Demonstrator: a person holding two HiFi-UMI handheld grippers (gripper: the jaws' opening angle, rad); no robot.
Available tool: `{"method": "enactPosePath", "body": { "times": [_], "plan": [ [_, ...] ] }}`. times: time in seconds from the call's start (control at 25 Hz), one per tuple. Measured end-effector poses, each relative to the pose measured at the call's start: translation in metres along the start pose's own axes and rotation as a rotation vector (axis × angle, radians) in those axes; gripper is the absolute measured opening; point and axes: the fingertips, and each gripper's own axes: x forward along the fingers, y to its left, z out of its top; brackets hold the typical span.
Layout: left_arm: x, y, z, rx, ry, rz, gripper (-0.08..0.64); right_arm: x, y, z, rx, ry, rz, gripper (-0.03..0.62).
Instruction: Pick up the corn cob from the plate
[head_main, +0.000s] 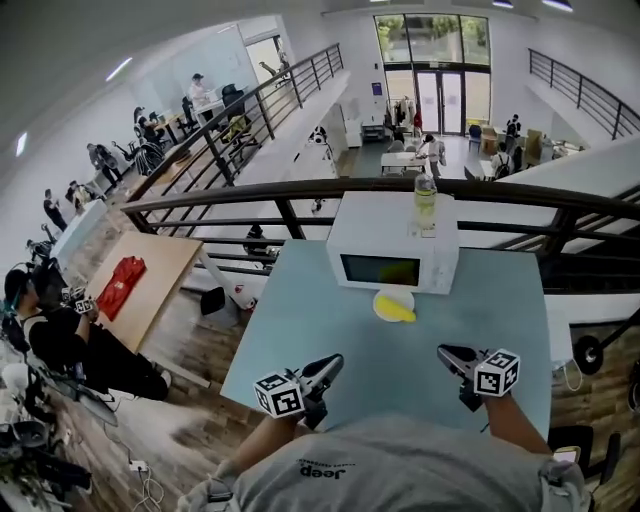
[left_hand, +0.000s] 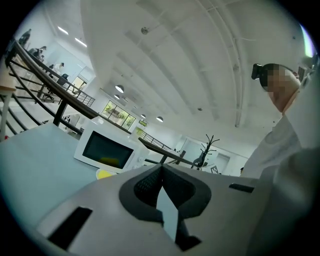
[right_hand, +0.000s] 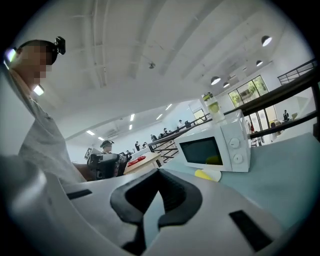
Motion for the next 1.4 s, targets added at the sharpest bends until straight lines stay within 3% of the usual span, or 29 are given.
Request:
{"method": "enactPosePath", "body": {
  "times": [0.16, 0.4, 0.64, 0.88, 1.16, 1.4],
  "plan": [
    [0.039, -0.012, 0.000, 0.033, 0.058, 0.011, 0.017, -0.004, -0.034, 0.010, -0.017, -0.004, 0.026, 0.011],
    [0.061, 0.016, 0.002, 0.055, 0.138, 0.007, 0.018, 0.007, -0.065, 0.000, -0.011, 0.005, -0.013, 0.011],
    [0.083, 0.077, 0.006, 0.256, 0.295, -0.084, 0.018, 0.037, -0.085, -0.001, -0.022, 0.018, -0.149, 0.011],
    [0.119, 0.145, 0.004, 0.310, 0.392, -0.169, 0.018, 0.076, -0.083, -0.012, -0.001, 0.067, -0.204, 0.011],
    [0.178, 0.187, -0.033, 0.520, 0.517, -0.212, 0.031, 0.118, -0.117, -0.026, -0.012, 0.144, -0.184, 0.011],
    [0.225, 0.219, -0.063, 0.670, 0.576, -0.270, 0.152, 0.141, -0.148, -0.031, -0.014, 0.167, -0.143, 0.011]
  ]
}}
